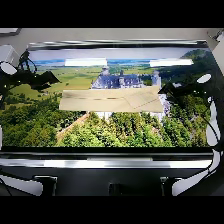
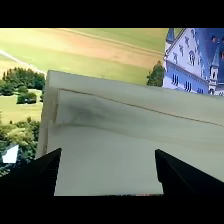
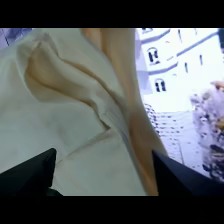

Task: Fold the clothes and pants, and hang the long-sleeved shirts on hangers.

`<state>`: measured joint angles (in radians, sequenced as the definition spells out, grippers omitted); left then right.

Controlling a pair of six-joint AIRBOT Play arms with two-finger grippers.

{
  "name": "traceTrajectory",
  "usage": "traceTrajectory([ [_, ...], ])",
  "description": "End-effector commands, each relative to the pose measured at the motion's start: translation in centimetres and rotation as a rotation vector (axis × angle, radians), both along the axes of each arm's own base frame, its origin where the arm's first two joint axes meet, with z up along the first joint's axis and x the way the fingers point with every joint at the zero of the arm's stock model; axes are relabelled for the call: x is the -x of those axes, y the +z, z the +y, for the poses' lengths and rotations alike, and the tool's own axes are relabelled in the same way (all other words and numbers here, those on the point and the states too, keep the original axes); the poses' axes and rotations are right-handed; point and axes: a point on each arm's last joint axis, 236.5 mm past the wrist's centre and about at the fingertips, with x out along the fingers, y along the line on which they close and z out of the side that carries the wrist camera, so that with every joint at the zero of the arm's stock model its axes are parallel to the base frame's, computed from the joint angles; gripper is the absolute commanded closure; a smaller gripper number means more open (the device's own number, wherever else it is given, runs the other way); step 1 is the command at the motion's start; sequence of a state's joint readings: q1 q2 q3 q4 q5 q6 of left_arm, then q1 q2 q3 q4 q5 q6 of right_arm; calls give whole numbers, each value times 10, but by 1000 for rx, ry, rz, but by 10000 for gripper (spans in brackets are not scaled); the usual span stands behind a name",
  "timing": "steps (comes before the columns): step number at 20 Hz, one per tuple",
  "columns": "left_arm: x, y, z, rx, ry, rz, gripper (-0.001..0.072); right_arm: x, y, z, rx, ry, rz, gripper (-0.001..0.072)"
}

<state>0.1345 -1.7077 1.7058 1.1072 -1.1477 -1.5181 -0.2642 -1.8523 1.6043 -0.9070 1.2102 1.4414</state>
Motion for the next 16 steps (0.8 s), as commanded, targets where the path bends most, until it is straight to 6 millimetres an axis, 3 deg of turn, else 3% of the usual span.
traceTrajectory([
  [1,16,-3,-9,-14,-50,56,-13,1,-11,22,-105,114,-41,4],
  [5,20,-5,-13,-13,-68,72,-13,-5,-25,13,-45,147,-79,5],
  [16,22,-5,-19,-15,-83,74,-13,-32,-22,-6,74,171,-217,4],
])
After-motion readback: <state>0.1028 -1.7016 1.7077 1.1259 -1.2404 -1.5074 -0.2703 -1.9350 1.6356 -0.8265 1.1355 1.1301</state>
